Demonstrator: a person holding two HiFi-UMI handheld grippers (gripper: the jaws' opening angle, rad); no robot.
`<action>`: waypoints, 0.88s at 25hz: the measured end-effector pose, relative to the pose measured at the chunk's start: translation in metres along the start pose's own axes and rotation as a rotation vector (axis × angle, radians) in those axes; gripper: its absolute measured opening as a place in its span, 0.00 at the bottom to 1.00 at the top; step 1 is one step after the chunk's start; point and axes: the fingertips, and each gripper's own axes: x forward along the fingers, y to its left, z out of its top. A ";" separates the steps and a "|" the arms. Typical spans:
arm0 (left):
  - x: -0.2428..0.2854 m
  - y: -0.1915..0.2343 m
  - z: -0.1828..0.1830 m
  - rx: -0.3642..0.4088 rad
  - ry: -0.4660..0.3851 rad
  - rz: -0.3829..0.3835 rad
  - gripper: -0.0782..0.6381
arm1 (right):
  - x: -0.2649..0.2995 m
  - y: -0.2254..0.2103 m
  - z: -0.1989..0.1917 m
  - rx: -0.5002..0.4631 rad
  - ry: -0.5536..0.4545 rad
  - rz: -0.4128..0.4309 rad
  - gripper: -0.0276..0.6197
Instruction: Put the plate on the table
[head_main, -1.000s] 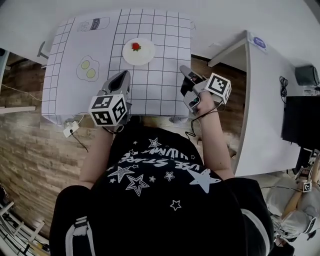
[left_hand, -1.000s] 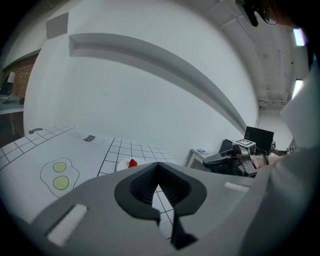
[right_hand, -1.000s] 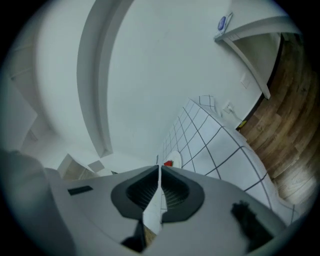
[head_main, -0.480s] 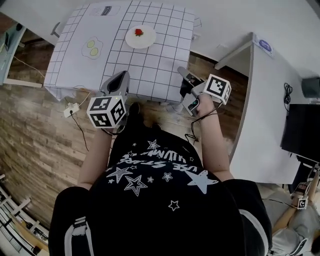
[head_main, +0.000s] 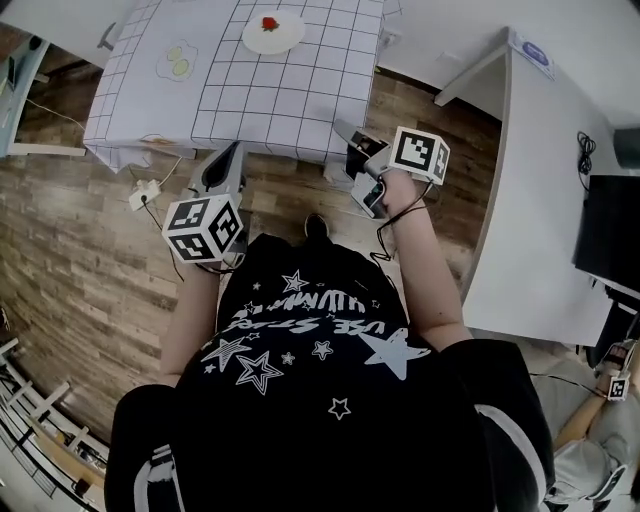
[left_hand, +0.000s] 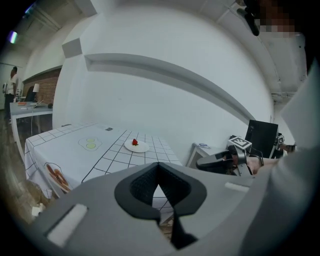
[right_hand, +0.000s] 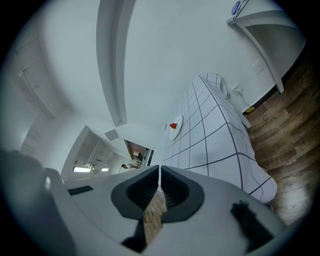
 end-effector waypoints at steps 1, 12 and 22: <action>-0.005 0.000 0.000 -0.005 -0.006 -0.001 0.12 | -0.001 0.004 -0.004 -0.013 0.001 0.001 0.08; -0.123 0.025 -0.026 -0.044 -0.074 0.049 0.12 | -0.001 0.070 -0.095 -0.187 0.049 0.003 0.07; -0.203 0.005 -0.068 -0.023 -0.124 0.019 0.12 | -0.053 0.089 -0.184 -0.270 0.007 -0.019 0.06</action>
